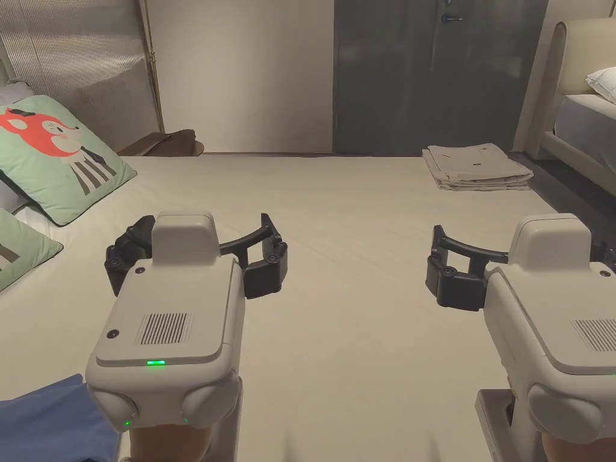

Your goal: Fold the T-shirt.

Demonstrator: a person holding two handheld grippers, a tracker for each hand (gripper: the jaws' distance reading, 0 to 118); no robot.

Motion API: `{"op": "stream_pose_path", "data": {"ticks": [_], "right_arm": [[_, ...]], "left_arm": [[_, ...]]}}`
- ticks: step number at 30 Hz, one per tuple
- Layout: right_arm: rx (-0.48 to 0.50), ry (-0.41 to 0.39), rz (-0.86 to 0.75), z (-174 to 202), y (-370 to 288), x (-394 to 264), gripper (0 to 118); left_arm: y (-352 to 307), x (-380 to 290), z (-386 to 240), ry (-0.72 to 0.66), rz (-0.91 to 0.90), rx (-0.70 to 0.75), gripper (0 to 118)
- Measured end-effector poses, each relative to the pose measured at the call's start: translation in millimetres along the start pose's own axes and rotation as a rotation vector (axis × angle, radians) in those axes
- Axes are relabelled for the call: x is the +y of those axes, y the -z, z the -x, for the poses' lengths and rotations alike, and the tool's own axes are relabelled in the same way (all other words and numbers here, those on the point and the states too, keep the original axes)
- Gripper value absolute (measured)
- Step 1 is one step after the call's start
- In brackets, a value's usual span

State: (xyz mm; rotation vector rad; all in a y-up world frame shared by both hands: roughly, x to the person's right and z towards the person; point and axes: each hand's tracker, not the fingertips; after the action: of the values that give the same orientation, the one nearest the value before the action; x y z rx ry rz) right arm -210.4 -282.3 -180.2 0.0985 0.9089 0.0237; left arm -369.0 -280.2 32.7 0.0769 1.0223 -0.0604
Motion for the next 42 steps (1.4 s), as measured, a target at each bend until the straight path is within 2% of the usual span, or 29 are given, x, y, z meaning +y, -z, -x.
{"op": "stream_pose_path", "data": {"ticks": [3,7,11,14,19,24,31,35,36,39,42], "right_arm": [[-0.023,0.004,0.003,1.2,0.4,1.0,113],[-0.004,0.038,0.016,-1.1,2.3,3.2,113],[-0.030,0.004,0.016,-2.1,10.0,-2.2,113],[0.001,0.017,0.021,-2.3,8.1,-2.5,113],[0.041,0.059,0.042,-3.7,7.0,-2.7,113],[0.071,0.140,0.064,-13.5,12.8,-2.3,113],[-0.031,0.108,0.082,-17.1,16.6,-6.1,113],[-0.137,0.025,0.091,-7.4,13.5,-3.3,113],[-0.142,0.013,0.102,-6.6,14.2,-2.6,113],[-0.073,0.065,0.122,-10.9,14.3,-1.7,113],[-0.080,0.044,0.106,-10.1,11.1,0.7,113]], "left_arm": [[-0.1,0.5,0.3,0.004,-0.001,-0.001,111],[0.2,0.8,0.0,0.005,-0.003,-0.002,111],[0.5,1.0,0.2,0.005,-0.003,-0.002,111],[0.9,0.7,-0.3,0.007,-0.003,0.000,111],[1.1,0.4,0.3,0.007,-0.001,0.002,111],[1.3,0.4,-0.2,0.011,-0.002,0.004,111],[1.6,0.7,0.6,0.011,-0.002,0.008,111],[1.5,0.7,-0.2,0.015,0.000,0.006,111],[1.7,0.6,-1.0,0.016,0.000,0.007,111],[1.6,1.7,-1.0,0.017,-0.002,0.005,111],[1.2,2.7,-1.6,0.019,-0.005,0.005,111]]}}
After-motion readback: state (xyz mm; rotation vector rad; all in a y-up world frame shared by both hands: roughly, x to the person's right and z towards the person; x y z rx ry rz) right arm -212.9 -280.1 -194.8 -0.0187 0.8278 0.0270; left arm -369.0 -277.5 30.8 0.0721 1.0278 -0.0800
